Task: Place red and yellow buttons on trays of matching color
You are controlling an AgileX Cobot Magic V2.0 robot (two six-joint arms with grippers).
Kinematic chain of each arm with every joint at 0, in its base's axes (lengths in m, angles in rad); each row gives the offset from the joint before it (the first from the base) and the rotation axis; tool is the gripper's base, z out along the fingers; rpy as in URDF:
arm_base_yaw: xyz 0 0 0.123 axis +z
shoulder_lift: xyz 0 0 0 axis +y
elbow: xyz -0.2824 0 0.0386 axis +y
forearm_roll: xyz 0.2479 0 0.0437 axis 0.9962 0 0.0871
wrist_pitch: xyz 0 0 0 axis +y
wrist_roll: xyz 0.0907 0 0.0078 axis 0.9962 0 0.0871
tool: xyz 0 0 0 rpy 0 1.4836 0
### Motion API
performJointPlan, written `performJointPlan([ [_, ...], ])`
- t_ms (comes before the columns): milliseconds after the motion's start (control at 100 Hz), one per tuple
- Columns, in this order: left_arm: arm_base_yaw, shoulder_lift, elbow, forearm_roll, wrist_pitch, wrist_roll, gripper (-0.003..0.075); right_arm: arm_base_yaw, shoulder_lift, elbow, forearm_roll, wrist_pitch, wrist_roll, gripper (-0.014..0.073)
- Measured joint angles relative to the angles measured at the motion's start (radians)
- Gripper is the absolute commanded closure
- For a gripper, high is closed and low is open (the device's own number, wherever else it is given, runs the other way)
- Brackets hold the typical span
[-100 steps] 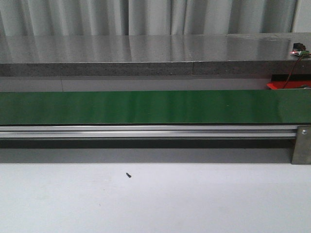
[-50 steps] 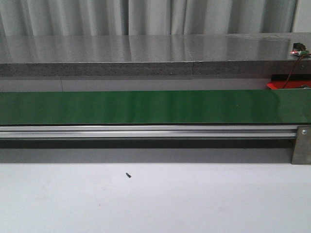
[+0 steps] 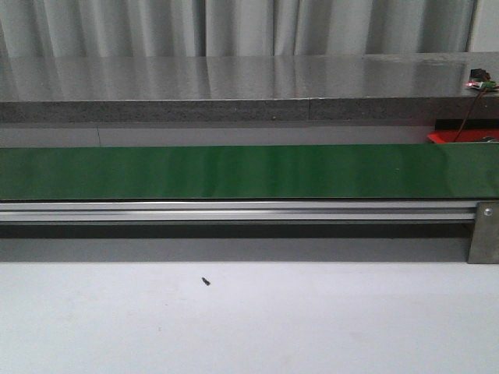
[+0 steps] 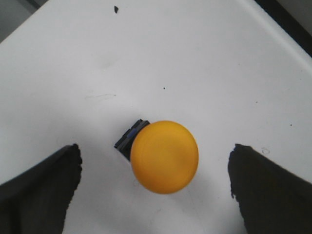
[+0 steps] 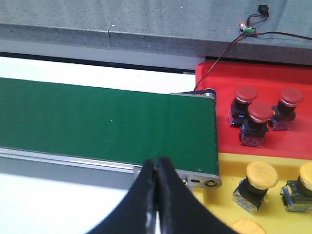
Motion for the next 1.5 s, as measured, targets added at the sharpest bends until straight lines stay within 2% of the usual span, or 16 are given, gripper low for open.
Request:
performJointPlan([
  [260,0.0,0.047,-0.016,-0.016,-0.035,0.0,0.0188,0.0,0.0,0.0,0.0,0.0,0.0,0.0662],
  [590,0.0,0.051,-0.015,-0.023,-0.046,0.0,0.0405,0.0,0.0,0.0,0.0,0.0,0.0,0.0662],
  [730,0.0,0.051,-0.015,-0.023,-0.048,0.0,0.0458,0.0,0.0,0.0,0.0,0.0,0.0,0.0662],
  [1080,0.0,0.044,-0.015,-0.023,-0.048,0.0,0.0461,0.0,0.0,0.0,0.0,0.0,0.0,0.0662],
  [1310,0.006,-0.064,-0.015,-0.023,-0.03,0.007,0.0461,0.0,0.0,0.0,0.0,0.0,0.0,0.0662],
  [1500,0.006,-0.147,-0.015,-0.023,0.044,0.023,0.0461,0.0,0.0,0.0,0.0,0.0,0.0,0.0662],
])
